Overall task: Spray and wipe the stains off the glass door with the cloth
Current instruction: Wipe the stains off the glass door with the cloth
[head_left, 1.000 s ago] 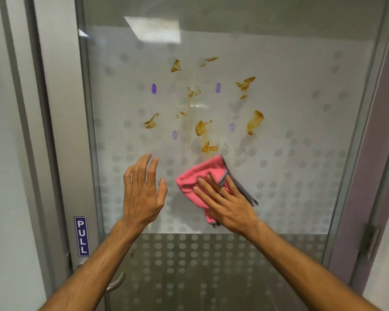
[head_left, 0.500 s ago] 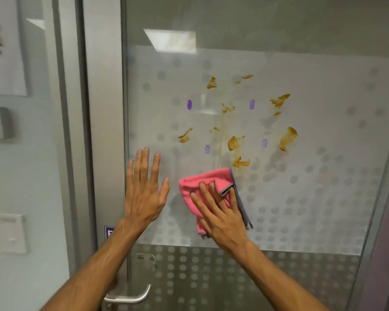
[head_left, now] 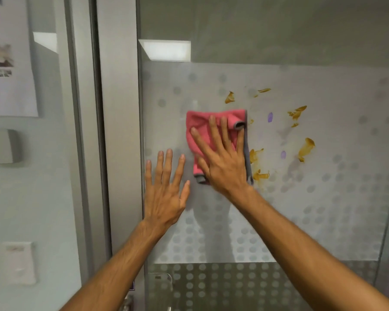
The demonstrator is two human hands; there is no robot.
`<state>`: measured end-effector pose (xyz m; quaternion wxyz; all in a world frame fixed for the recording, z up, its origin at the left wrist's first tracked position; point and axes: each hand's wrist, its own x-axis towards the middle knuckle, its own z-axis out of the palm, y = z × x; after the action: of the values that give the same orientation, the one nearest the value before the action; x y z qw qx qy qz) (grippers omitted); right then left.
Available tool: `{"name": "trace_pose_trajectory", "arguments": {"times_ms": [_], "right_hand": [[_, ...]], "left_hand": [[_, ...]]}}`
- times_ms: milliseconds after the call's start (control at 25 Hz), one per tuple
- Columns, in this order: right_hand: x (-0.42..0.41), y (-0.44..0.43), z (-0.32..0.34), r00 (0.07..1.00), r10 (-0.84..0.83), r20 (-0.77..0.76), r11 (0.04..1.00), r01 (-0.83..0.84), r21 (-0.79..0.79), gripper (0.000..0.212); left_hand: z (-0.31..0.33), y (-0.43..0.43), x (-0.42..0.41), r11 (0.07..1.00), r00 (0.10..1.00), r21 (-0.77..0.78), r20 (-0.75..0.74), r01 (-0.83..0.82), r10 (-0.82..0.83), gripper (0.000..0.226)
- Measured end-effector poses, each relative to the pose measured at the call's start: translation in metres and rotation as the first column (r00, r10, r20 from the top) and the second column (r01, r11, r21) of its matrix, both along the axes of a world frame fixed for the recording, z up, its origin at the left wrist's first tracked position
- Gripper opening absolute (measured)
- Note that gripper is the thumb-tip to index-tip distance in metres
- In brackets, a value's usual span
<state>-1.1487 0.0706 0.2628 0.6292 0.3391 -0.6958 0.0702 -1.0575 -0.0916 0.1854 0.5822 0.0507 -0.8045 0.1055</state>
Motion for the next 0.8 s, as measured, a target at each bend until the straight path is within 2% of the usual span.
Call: {"name": "trace_pose_trajectory", "arguments": {"times_ms": [200, 320, 480, 680, 800], "right_hand": [[-0.004, -0.004, 0.100, 0.998, -0.031, 0.049, 0.987, 0.038, -0.157, 0.062], [-0.003, -0.005, 0.100, 0.998, -0.025, 0.056, 0.979, 0.036, -0.202, 0.063], [0.001, -0.002, 0.030, 1.000, 0.024, 0.017, 0.993, -0.022, -0.116, 0.069], [0.002, 0.023, -0.133, 0.996, -0.087, 0.036, 0.990, 0.082, 0.115, 0.066], [0.000, 0.030, -0.150, 0.988, -0.127, 0.091, 0.985, 0.115, 0.131, 0.064]], "left_hand": [[0.029, 0.002, -0.007, 0.999, 0.997, -0.006, -0.062, 0.047, -0.048, 0.067], [0.056, 0.000, -0.010, 0.999, 0.997, 0.002, -0.072, 0.035, -0.035, 0.065], [0.067, -0.004, -0.012, 1.000, 0.997, 0.005, -0.067, 0.022, -0.022, 0.063], [0.064, -0.005, -0.013, 1.000, 0.998, -0.009, -0.061, -0.008, 0.008, 0.066], [0.067, -0.002, -0.014, 0.999, 0.998, -0.028, -0.068, -0.020, 0.019, 0.067]]}}
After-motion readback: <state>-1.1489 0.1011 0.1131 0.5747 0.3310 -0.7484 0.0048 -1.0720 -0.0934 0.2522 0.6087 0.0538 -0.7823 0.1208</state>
